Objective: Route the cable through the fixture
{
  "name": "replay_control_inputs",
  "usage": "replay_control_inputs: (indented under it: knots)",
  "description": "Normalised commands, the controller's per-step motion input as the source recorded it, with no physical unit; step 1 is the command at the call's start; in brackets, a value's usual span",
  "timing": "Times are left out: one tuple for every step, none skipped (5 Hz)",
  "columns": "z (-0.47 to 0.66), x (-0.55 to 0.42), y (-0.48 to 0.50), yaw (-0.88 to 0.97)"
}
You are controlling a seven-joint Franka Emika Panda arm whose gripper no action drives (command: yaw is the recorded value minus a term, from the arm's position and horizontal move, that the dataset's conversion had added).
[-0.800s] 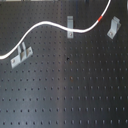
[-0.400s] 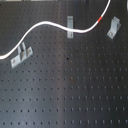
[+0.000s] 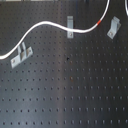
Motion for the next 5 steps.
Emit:
replay_control_inputs:
  knots:
    - [0.3, 0.066, 0.557, 0.46]
    - [0.14, -0.087, 0.348, 0.77]
    - [0.0, -0.019, 0.069, 0.96]
    - [-0.52, -0.282, -0.067, 0.49]
    - [-0.43, -0.238, -0.002, 0.67]
